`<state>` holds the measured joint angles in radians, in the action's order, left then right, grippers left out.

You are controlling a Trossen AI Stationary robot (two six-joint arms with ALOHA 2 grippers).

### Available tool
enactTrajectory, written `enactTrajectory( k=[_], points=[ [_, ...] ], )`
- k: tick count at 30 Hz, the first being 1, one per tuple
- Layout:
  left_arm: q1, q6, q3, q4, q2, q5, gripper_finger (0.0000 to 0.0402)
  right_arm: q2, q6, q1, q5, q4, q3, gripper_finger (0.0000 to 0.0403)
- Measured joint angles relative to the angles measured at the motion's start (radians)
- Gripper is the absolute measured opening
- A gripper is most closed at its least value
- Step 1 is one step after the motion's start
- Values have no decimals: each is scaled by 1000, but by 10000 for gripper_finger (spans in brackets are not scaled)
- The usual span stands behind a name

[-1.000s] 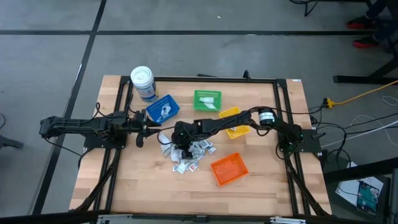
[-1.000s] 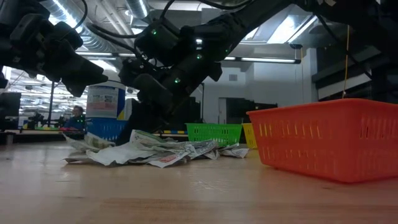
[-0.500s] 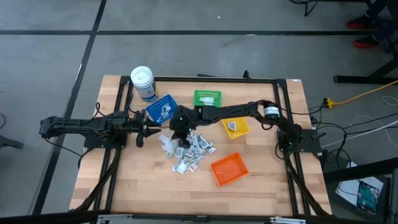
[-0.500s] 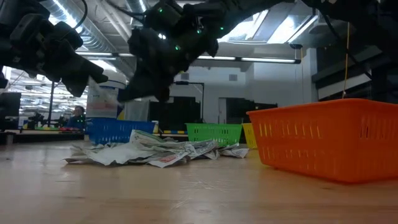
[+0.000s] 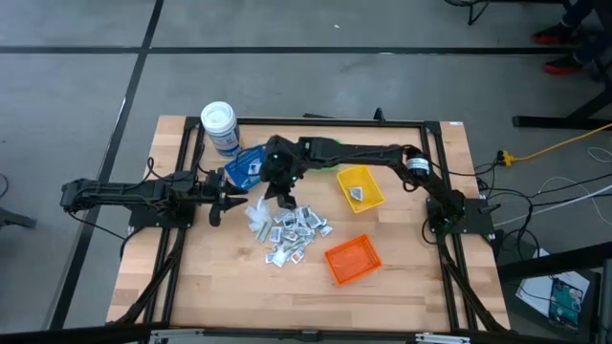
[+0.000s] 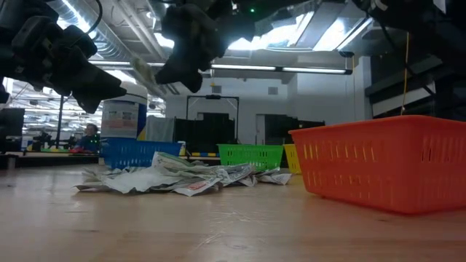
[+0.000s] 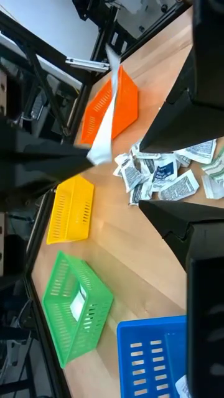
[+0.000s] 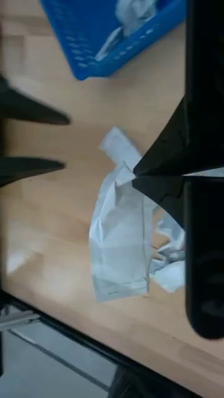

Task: Pick & Place First Aid Supplies
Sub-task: Put the white bandage into the green bin

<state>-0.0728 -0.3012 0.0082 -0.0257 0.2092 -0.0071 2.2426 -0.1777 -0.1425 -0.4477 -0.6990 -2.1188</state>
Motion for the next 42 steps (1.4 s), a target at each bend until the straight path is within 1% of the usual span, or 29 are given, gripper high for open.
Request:
enactTrajectory(
  k=[3, 8, 13, 15, 18, 21, 24, 26, 29, 33, 36, 39, 42],
  points=[
    [0, 0, 0, 0, 0, 0, 127, -1, -43, -14, -2, -61, -22, 3],
    [0, 0, 0, 0, 0, 0, 127, -35, -99, -36, -30, -187, -18, 3],
    [0, 0, 0, 1, 0, 0, 127, -95, -126, -41, -18, -246, -18, 3],
    [0, 0, 0, -1, 0, 0, 127, -125, -129, -41, -17, -250, 2, 2],
    [0, 0, 0, 1, 0, 0, 127, -200, -144, -41, 2, -222, 97, 2],
    [0, 0, 0, 1, 0, 0, 127, -304, -123, -51, 6, -127, 274, 2],
    [0, 0, 0, 0, 0, 0, 127, -431, -63, -68, 16, 26, 468, 2],
    [0, 0, 0, 0, 0, 0, 127, -516, -27, -74, 62, 114, 571, 2],
    [0, 0, 0, 0, 0, 0, 127, -624, -10, -76, 186, 184, 682, 2],
    [0, 0, 0, 0, 0, 0, 127, -726, -6, -86, 383, 207, 773, 2],
    [0, 0, 0, 0, 0, 0, 127, -769, 31, -111, 506, 215, 812, 2],
    [0, 0, 0, 0, 0, 0, 127, -779, 68, -154, 581, 218, 846, 2],
    [0, 0, 0, 0, 0, 0, 127, -777, 103, -205, 595, 271, 882, 3]
  ],
)
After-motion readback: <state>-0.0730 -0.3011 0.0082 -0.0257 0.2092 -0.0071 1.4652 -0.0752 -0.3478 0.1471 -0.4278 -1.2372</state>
